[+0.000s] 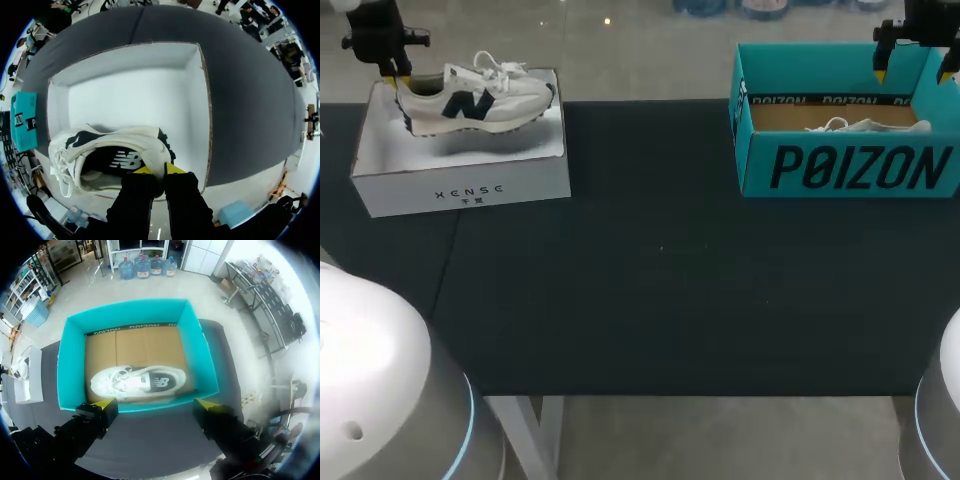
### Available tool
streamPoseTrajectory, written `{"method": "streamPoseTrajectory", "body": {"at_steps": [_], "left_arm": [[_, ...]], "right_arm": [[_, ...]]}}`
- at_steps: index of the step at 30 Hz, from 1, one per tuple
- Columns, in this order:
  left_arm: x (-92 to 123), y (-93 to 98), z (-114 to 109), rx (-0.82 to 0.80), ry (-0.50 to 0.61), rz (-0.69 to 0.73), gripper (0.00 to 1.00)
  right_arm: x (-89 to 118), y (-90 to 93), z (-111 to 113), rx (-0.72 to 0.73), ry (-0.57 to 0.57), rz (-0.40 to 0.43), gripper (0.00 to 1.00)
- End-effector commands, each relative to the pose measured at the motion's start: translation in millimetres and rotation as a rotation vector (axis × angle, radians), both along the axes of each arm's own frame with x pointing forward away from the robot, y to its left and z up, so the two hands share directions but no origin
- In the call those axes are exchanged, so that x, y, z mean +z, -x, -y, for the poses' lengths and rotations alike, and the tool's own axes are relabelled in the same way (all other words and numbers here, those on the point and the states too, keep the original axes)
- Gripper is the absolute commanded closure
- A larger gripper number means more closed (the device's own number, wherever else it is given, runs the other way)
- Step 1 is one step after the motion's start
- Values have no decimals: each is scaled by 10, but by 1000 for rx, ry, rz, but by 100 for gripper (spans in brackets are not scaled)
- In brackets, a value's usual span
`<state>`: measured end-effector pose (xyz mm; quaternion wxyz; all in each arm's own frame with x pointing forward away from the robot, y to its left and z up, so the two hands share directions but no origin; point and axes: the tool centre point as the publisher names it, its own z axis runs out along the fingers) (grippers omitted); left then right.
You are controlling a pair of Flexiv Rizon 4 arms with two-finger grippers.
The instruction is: Take the shoe out of the shoebox, open the shoe tongue, remove and reinsert the insole, then place the shoe into the shoebox
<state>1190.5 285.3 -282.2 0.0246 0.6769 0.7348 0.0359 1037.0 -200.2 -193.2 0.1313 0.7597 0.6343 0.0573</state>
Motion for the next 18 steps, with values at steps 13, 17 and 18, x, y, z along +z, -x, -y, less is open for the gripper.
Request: {"method": "streamPoseTrajectory", "body": {"at_steps": [13, 17, 18], "left_arm": [[1247, 1192, 959, -12, -52, 197, 100], [1261, 1580, 1416, -63, -59, 206, 100], [1250, 1669, 1522, -72, -56, 206, 100]], "right_arm": [[1, -1, -2, -1, 1, -1, 0], [1, -1, -2, -1, 1, -1, 0], [1, -1, -2, -1, 1, -1, 0]]}}
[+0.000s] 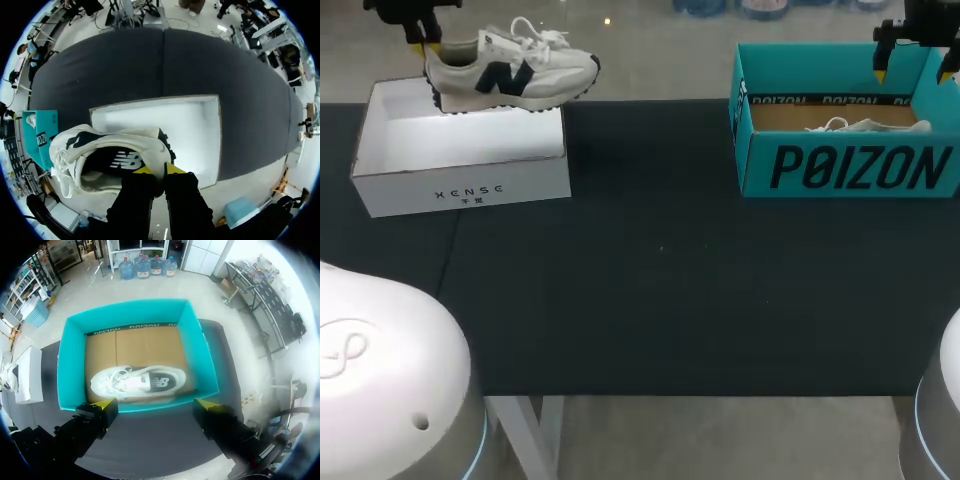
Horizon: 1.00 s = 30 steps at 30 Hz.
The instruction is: Take the shoe out of the shoebox, open the shoe tongue, remove and reinsert the insole, then place the shoe into the shoebox
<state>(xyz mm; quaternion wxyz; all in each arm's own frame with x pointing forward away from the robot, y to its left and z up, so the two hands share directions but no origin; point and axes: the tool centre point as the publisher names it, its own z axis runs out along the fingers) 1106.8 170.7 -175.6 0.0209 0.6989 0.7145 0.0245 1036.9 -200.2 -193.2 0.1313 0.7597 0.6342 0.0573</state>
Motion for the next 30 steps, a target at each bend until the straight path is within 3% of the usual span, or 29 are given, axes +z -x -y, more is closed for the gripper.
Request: {"method": "streamPoseTrajectory", "body": {"at_steps": [1, 9, 16, 23, 30], "left_arm": [[167, 947, 495, -21, -42, 219, 100], [-145, 1594, 1216, -58, -23, 167, 100], [-431, 2002, 1688, -84, -12, 134, 100], [-679, 2310, 2069, -98, -26, 126, 100], [-981, 2485, 2356, -88, -50, 138, 100]], "right_arm": [[1, -1, -2, -1, 1, -1, 0], [1, -1, -2, -1, 1, -1, 0], [1, -1, -2, -1, 1, -1, 0], [1, -1, -2, -1, 1, -1, 0], [1, -1, -2, -1, 1, -1, 0]]}}
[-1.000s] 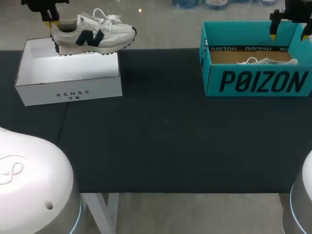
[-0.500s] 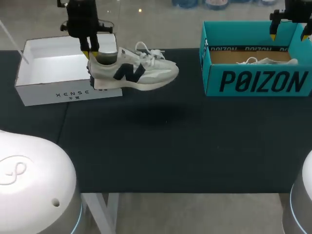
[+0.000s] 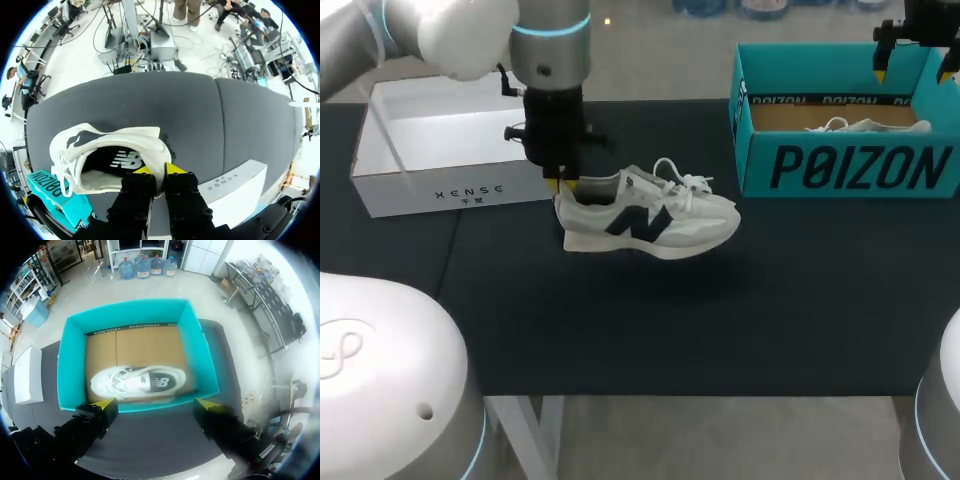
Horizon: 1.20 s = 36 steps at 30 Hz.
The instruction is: Take the shoe out of the shoebox, open the shoe tongue, remove and reinsert the insole, then place the shoe into the shoebox
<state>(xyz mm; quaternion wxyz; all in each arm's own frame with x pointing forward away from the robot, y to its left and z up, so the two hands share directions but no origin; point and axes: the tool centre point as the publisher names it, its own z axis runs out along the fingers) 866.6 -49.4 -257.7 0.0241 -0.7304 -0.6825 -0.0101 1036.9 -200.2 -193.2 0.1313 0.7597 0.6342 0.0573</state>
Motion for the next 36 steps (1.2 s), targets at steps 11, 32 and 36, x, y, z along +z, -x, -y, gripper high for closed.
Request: {"method": "streamPoseTrajectory", "body": {"at_steps": [11, 32, 36], "left_arm": [[-570, 288, 453, 3, 21, 164, 100], [-845, 401, 642, 50, -32, 138, 0], [-798, 413, 631, 83, -22, 142, 0]], "right_arm": [[1, -1, -2, -1, 1, -1, 0], [1, -1, -2, -1, 1, -1, 0], [1, -1, -2, -1, 1, -1, 0]]}}
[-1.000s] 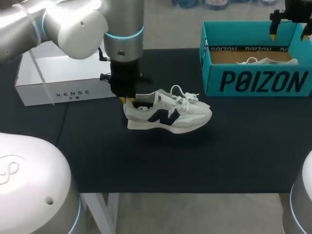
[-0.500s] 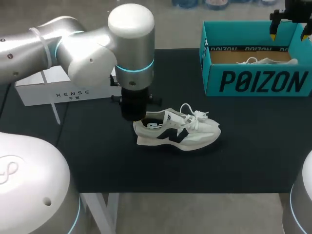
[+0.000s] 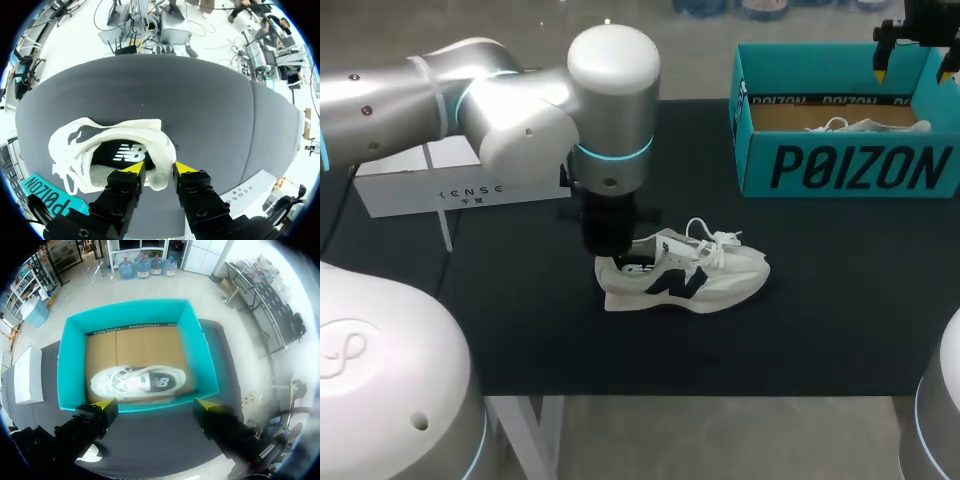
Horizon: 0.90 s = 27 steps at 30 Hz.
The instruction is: Take the shoe out of the shoebox, open the shoe tongue, remove and reinsert the insole, then place the shoe into the shoebox
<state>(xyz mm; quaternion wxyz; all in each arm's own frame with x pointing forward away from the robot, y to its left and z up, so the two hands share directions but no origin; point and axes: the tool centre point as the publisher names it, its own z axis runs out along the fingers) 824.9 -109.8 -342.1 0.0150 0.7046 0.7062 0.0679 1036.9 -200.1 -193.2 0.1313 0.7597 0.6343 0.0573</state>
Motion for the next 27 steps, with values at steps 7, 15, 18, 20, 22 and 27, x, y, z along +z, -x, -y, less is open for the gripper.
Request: {"method": "streamPoseTrajectory", "body": {"at_steps": [7, 15, 18, 20, 22, 27], "left_arm": [[561, -89, -99, 127, 140, 1, 0], [1004, -135, -479, 303, 599, -103, 0], [945, -42, -583, 365, 730, -143, 0], [899, 35, -635, 422, 821, -200, 0], [868, 121, -664, 473, 921, -253, 0], [762, 299, -705, 615, 1088, -412, 0]], "right_arm": [[1, -1, -1, -1, 1, -1, 0], [1, -1, -1, -1, 1, -1, 0], [1, -1, -1, -1, 1, -1, 0], [1, -1, -1, -1, 1, -1, 0], [1, -1, -1, -1, 1, -1, 0], [1, -1, -1, -1, 1, -1, 0]]}}
